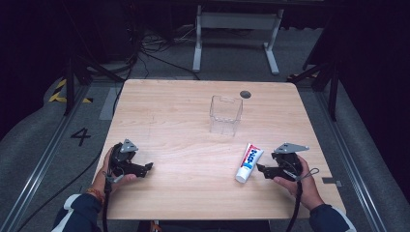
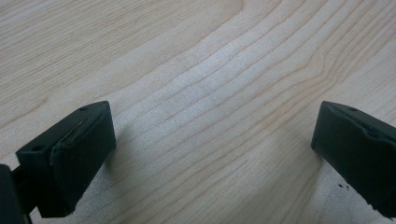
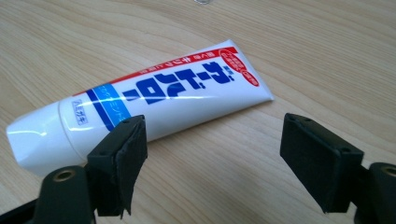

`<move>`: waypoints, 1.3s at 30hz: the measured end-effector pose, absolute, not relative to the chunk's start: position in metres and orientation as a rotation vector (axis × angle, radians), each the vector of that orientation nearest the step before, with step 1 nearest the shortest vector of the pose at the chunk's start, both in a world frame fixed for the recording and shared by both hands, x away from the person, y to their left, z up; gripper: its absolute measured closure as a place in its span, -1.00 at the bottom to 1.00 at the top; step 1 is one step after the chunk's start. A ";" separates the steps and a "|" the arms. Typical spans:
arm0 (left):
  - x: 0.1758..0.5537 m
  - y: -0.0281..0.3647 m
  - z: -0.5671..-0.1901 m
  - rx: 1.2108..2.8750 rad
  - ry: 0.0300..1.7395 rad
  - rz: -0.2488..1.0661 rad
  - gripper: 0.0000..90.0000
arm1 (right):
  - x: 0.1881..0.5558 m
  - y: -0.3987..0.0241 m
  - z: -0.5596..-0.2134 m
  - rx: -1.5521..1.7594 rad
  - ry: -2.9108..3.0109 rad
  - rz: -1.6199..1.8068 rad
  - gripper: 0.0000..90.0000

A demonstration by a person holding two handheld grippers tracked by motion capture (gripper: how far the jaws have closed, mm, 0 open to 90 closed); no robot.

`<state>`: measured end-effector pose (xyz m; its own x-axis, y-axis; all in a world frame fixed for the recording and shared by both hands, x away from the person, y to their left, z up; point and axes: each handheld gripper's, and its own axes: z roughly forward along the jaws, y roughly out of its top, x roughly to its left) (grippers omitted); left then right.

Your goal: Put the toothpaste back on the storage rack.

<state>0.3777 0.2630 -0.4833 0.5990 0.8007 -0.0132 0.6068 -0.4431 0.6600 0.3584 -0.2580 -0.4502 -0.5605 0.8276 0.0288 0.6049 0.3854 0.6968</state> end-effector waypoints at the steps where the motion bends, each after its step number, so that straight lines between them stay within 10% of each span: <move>1: 0.378 0.263 -0.483 2.198 1.108 0.401 -1.00 | 0.358 -0.258 -0.450 1.251 2.325 0.965 -0.45; 39: 0.378 0.263 -0.483 2.202 1.105 0.396 -1.00 | 0.405 -0.199 -0.466 1.439 2.375 0.725 -0.70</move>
<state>0.3775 0.2635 -0.4832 0.6021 0.7983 -0.0148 0.6072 -0.4458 0.6577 0.4051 -0.1990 -0.4665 -0.4700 0.8822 0.0269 0.7468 0.3813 0.5449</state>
